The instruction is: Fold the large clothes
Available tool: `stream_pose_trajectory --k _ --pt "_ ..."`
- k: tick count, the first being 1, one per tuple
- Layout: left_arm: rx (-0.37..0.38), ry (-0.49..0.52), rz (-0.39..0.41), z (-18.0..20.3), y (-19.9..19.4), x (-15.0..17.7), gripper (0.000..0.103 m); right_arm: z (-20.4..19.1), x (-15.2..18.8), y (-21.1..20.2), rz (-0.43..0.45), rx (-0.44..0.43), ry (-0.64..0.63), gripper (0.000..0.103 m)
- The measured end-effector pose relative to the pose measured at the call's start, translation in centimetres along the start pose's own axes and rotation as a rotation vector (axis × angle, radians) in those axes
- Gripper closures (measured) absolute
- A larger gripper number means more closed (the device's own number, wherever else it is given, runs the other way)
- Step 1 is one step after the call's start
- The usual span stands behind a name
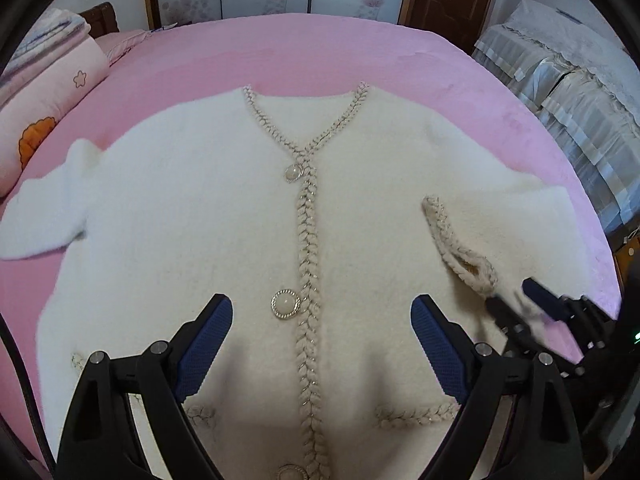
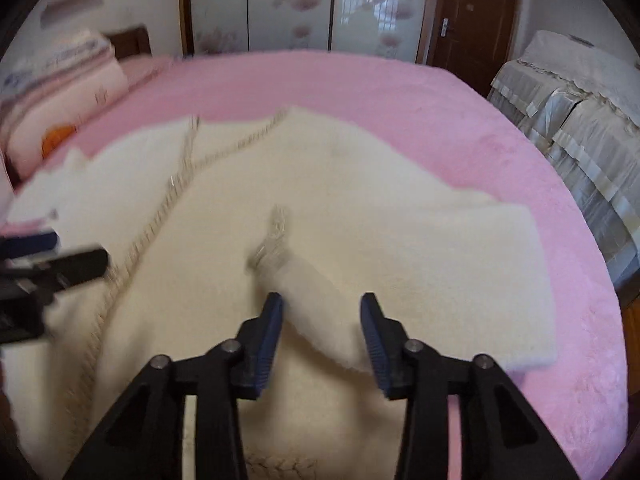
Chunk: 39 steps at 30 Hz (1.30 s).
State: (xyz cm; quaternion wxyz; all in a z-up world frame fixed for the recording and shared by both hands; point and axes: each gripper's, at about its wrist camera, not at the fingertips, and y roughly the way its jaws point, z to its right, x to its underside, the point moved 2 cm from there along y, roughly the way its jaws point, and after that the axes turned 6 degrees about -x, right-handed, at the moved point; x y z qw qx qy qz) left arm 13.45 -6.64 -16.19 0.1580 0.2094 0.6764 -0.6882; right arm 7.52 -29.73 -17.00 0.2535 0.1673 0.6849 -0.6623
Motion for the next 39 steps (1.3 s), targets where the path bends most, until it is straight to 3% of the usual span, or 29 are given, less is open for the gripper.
stream_pose_trajectory --k 2,9,11,14,17,20,21,22,23,25,28,35,39 --pt "0.037 -0.001 -0.009 -0.1 0.2 0.5 0.013 -0.8 1.8 1.0 -0.049 0.018 -0.031 0.057" --pt "0.27 0.002 -0.029 3.5 1.0 0.6 0.014 1.3 5.0 -4.7 0.009 -0.034 0.058 0.055" --pt "0.346 0.003 -0.063 5.3 1.8 0.2 0.028 2.7 5.7 -5.9 0.018 -0.031 0.106 0.054" --pt "0.443 -0.027 -0.141 7.5 3.5 -0.3 0.035 4.3 6.8 -6.8 0.017 -0.029 0.188 0.054" --pt "0.497 -0.06 -0.196 9.3 5.2 -0.5 0.035 5.8 7.7 -7.3 0.019 -0.04 0.257 0.054" --pt "0.506 -0.08 -0.236 10.7 7.1 -0.4 0.038 6.6 8.1 -7.2 0.013 -0.04 0.289 0.054" --pt "0.507 -0.086 -0.247 11.1 7.8 -0.4 0.043 6.8 8.4 -7.1 0.006 -0.039 0.292 0.054" --pt "0.5 -0.085 -0.259 11.6 8.4 -0.4 0.061 6.9 8.6 -7.0 0.002 -0.037 0.295 0.054" --pt "0.483 -0.078 -0.267 12.0 8.9 -0.4 0.09 7.0 8.7 -6.9 -0.001 -0.033 0.296 0.054" --pt "0.463 -0.058 -0.273 12.9 9.4 -0.8 0.089 7.2 9.0 -6.7 -0.011 -0.029 0.303 0.054" --pt "0.384 0.027 -0.189 14.1 6.7 -3.4 0.09 7.8 9.3 -6.1 -0.022 -0.032 0.32 0.054" --pt "0.265 0.138 0.182 13.3 -3.3 -13.5 0.09 10.5 8.1 -4.3 -0.023 -0.048 0.395 0.054" --pt "0.226 0.171 0.271 13.2 -6.5 -17.2 0.09 11.7 6.0 -2.5 -0.008 -0.075 0.446 0.054"
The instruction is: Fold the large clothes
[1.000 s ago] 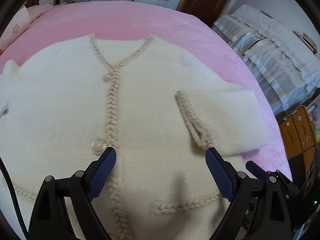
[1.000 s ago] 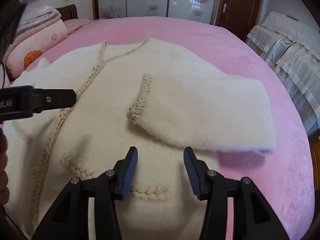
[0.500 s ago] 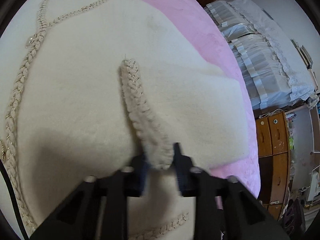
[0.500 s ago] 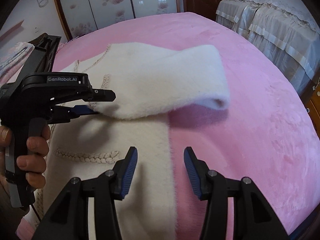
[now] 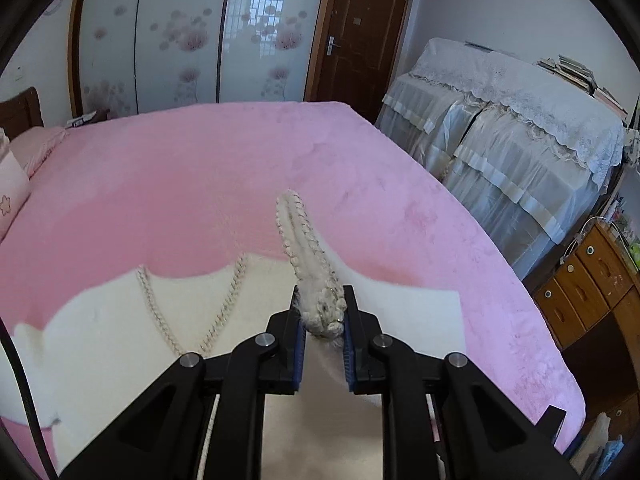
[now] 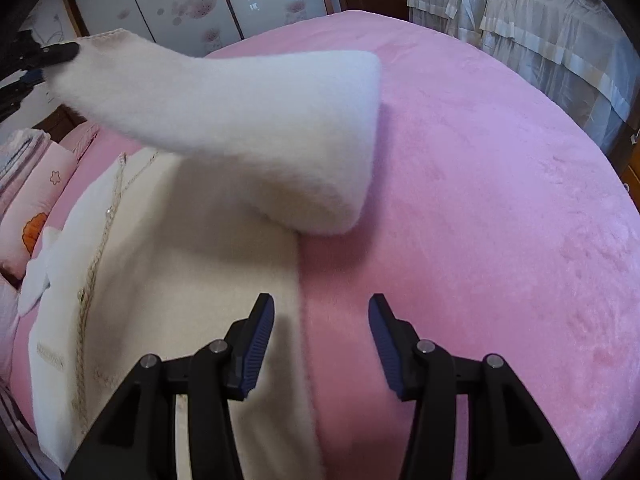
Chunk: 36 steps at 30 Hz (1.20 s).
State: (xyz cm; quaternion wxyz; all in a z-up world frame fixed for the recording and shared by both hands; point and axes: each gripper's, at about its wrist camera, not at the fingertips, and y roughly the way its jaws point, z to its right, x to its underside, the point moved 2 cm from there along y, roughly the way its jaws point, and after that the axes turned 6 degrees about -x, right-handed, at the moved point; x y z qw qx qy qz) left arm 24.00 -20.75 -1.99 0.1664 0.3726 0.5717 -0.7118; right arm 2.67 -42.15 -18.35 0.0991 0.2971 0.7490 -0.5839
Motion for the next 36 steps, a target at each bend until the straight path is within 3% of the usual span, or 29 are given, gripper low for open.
stream_pose_trajectory --k 8,13,14,15,18,23,30,33,35,36 --pt "-0.001 0.033 0.037 0.4 -2.2 -3.1 0.09 -1.4 -3.3 4.2 -0.026 -0.001 0.022 0.054" --pt "-0.06 0.044 0.061 -2.7 -3.6 -3.5 0.09 -2.4 -4.5 5.4 -0.013 0.025 0.015 0.054" --pt "-0.084 0.042 0.068 -3.8 -3.6 -3.7 0.09 -2.7 -4.6 5.4 -0.003 0.027 0.01 0.06" --pt "-0.116 0.036 0.072 -5.0 -3.4 -3.8 0.09 -3.0 -4.8 5.4 0.004 0.016 0.004 0.074" --pt "-0.197 0.004 0.052 -9.2 -2.0 -3.3 0.09 -4.1 -5.0 5.5 0.004 0.054 -0.031 0.078" --pt "-0.27 -0.057 -0.087 -16.0 2.3 1.8 0.089 -6.1 -4.5 5.5 0.012 0.116 -0.115 0.077" --pt "-0.26 -0.136 -0.326 -20.6 8.0 12.7 0.087 -6.2 -3.8 6.1 -0.048 0.181 -0.169 0.075" --pt "-0.208 -0.168 -0.383 -21.6 8.1 14.5 0.07 -6.1 -3.7 5.4 -0.077 0.149 -0.173 0.068" --pt "-0.154 -0.216 -0.384 -22.9 7.3 14.5 0.049 -5.8 -4.0 3.9 -0.077 0.121 -0.194 0.064" --pt "-0.141 -0.237 -0.369 -23.7 7.0 14.2 0.047 -5.7 -4.0 3.2 -0.076 0.097 -0.206 0.063"
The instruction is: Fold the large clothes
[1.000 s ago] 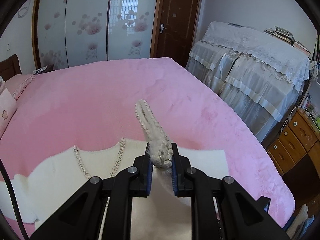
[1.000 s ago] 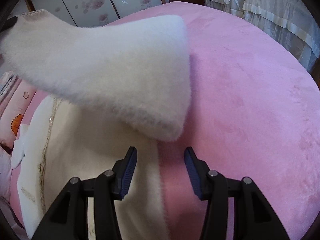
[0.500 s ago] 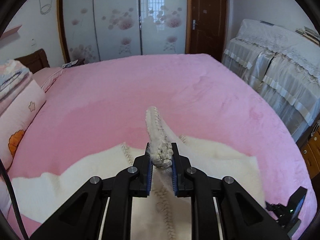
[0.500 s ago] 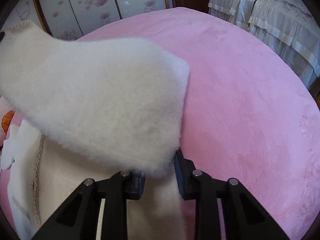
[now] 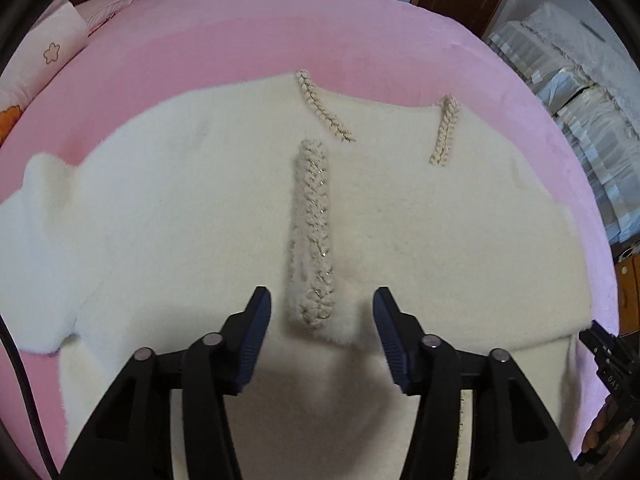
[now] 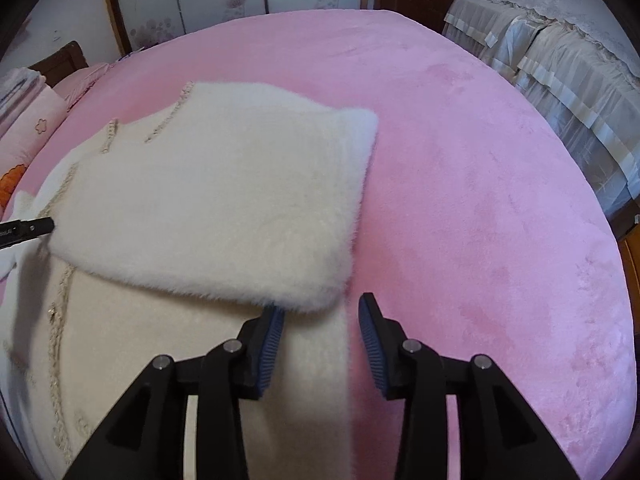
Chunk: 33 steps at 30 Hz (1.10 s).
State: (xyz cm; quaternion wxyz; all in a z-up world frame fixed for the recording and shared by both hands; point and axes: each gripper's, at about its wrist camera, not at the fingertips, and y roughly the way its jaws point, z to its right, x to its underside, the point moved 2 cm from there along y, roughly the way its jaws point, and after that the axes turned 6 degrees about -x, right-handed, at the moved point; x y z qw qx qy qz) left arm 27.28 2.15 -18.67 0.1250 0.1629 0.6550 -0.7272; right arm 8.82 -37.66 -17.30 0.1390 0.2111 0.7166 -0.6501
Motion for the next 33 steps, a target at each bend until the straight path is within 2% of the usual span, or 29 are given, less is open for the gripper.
stream_pose_trajectory --k 2,6,10,15,16,21,22,23,24,26,29,30,32,33 --pt "0.023 -0.051 0.041 -1.5 -1.0 -1.1 0.043 0.3 -0.3 -1.7 0.025 -0.042 -0.031 0.059" --pt "0.026 -0.12 0.051 -3.4 -0.5 -3.4 0.042 0.7 -1.8 -4.7 0.101 -0.087 -0.036 0.039" --pt "0.015 -0.115 0.019 -2.5 1.8 -5.0 0.042 2.4 -4.9 -3.8 0.113 -0.12 0.052 0.038" --pt "0.054 -0.054 -0.023 0.3 5.1 -6.3 0.042 4.7 -8.8 1.7 0.051 -0.109 0.152 0.038" --pt "0.043 -0.035 -0.029 1.0 5.7 -6.3 0.044 5.1 -9.7 3.0 0.037 -0.097 0.164 0.038" --pt "-0.026 -0.011 -0.02 2.5 7.5 -6.3 0.076 7.0 -12.1 8.1 -0.017 -0.103 0.27 0.038" --pt "-0.036 -0.012 -0.012 2.5 7.5 -6.4 0.086 7.2 -12.2 9.1 -0.039 -0.116 0.291 0.038" --pt "-0.036 -0.011 0.001 2.7 7.3 -6.4 0.088 7.1 -12.2 9.8 -0.052 -0.127 0.288 0.049" --pt "-0.04 -0.012 0.018 2.8 7.0 -6.4 0.089 6.4 -12.3 10.1 -0.052 -0.141 0.259 0.083" --pt "-0.054 -0.012 0.084 2.9 5.7 -6.1 0.09 5.1 -12.9 9.4 -0.02 -0.087 0.197 0.088" --pt "-0.071 -0.058 0.153 2.7 4.9 -5.2 0.091 3.3 -13.7 7.9 0.081 -0.023 0.096 0.089" --pt "-0.076 -0.082 0.155 2.4 5.2 -4.9 0.091 3.0 -13.7 8.1 0.089 -0.009 0.077 0.09" --pt "-0.101 -0.107 0.142 2.1 6.1 -4.0 0.091 2.8 -13.4 9.9 0.051 0.04 0.044 0.089" --pt "-0.106 -0.104 0.139 1.9 6.3 -3.6 0.09 2.8 -13.1 10.8 0.024 0.067 0.032 0.085"
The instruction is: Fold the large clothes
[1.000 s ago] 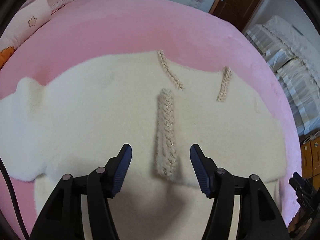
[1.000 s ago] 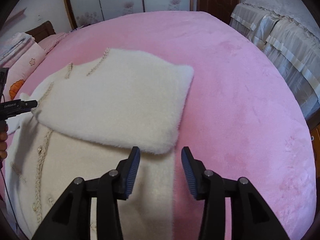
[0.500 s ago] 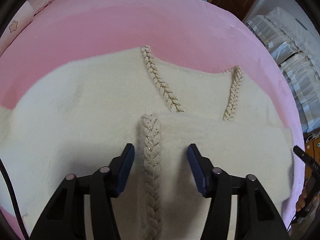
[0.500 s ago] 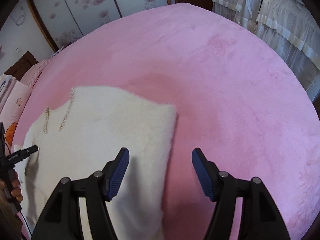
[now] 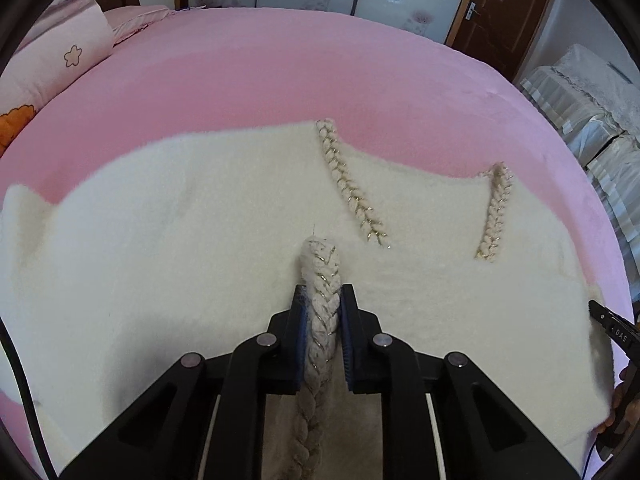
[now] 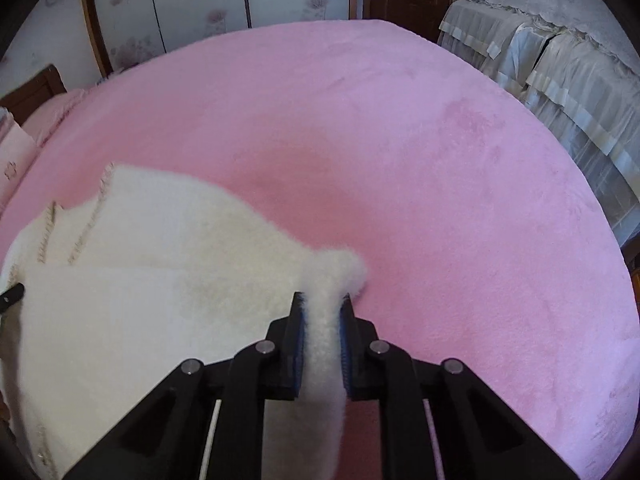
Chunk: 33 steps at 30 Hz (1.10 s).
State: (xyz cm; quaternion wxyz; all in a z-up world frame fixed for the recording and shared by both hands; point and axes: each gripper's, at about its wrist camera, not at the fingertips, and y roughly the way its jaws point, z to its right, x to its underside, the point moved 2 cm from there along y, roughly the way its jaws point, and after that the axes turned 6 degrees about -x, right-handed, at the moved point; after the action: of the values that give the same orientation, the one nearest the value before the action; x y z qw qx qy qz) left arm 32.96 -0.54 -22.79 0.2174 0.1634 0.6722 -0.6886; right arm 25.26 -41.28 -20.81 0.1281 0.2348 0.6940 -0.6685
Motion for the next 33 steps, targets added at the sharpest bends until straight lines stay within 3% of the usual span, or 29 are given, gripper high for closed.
stream_pose_trajectory --k 1,3,4,7,9,12,13,14,16,18,22,28,31,33 --pt "-0.002 0.005 0.002 -0.2 0.2 0.2 0.09 0.2 0.2 0.4 -0.014 0.019 -0.003 0.084" --pt "-0.009 0.012 -0.006 -0.2 0.0 0.1 0.088 0.4 0.1 -0.2 -0.011 0.035 0.01 0.066" --pt "-0.019 0.016 -0.021 -0.2 -0.2 -0.1 0.085 0.5 -0.1 -0.8 -0.012 0.039 0.024 0.064" --pt "-0.044 0.014 -0.037 0.4 -1.6 -1.1 0.084 0.2 -0.1 -3.9 0.035 0.059 0.016 0.062" --pt "-0.053 0.022 0.007 0.6 -3.7 -1.2 0.082 -0.4 0.3 -6.7 0.098 0.05 -0.001 0.062" --pt "0.004 0.042 0.084 2.0 -6.6 -0.8 0.069 -3.1 1.7 -10.0 0.147 -0.034 -0.032 0.062" --pt "0.017 0.059 0.1 2.7 -7.2 -0.3 0.052 -4.2 2.3 -10.6 0.15 -0.068 -0.045 0.062" --pt "0.024 0.092 0.113 3.7 -7.8 0.4 0.042 -5.7 3.0 -11.0 0.152 -0.108 -0.059 0.062" --pt "0.039 0.152 0.103 5.2 -8.3 2.1 0.042 -8.6 4.3 -11.4 0.147 -0.182 -0.097 0.062" --pt "0.055 0.187 0.041 6.4 -8.1 3.2 0.042 -11.1 5.7 -11.1 0.123 -0.234 -0.134 0.062" --pt "0.074 0.142 -0.018 6.4 -6.5 4.9 0.042 -14.4 8.6 -9.1 0.062 -0.286 -0.155 0.062" --pt "0.029 0.175 -0.029 5.9 -4.4 6.3 0.042 -11.3 10.5 -6.8 0.018 -0.247 -0.089 0.065" --pt "0.034 0.175 -0.038 5.7 -4.3 6.3 0.042 -8.2 10.6 -7.4 0.06 -0.142 -0.066 0.065" --pt "0.036 0.168 -0.041 5.3 -4.1 6.0 0.042 -5.5 10.7 -7.8 0.081 -0.062 -0.054 0.076"
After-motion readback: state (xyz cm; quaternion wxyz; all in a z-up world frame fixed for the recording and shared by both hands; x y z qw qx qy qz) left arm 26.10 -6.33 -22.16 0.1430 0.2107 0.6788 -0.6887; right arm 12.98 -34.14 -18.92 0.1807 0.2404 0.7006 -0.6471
